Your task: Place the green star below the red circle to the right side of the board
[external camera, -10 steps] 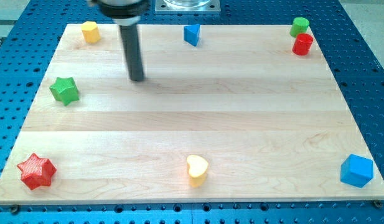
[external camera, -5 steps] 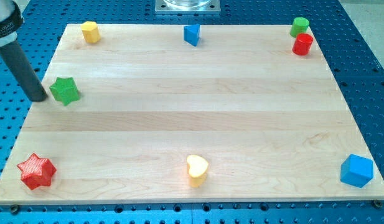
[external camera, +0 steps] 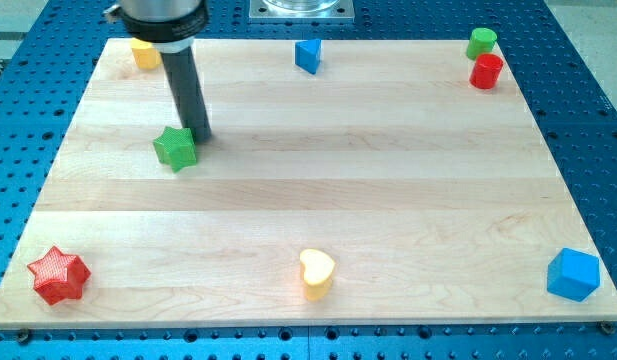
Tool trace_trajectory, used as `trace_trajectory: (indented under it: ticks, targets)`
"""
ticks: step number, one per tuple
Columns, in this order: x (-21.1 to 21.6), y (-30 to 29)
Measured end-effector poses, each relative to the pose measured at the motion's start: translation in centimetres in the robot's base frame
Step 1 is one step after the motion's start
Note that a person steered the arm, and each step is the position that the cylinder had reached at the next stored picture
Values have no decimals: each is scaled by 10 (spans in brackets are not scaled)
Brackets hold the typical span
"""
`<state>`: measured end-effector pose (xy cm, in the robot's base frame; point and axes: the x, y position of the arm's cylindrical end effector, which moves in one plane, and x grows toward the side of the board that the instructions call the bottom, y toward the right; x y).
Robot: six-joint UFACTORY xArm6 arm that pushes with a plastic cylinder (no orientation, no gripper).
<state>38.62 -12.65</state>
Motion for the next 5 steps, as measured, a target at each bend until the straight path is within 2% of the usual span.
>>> trace_trajectory:
  ticks: [2, 3, 4, 5]
  targets:
    - [9, -104]
    - [34, -105]
    - [48, -72]
    - [31, -10]
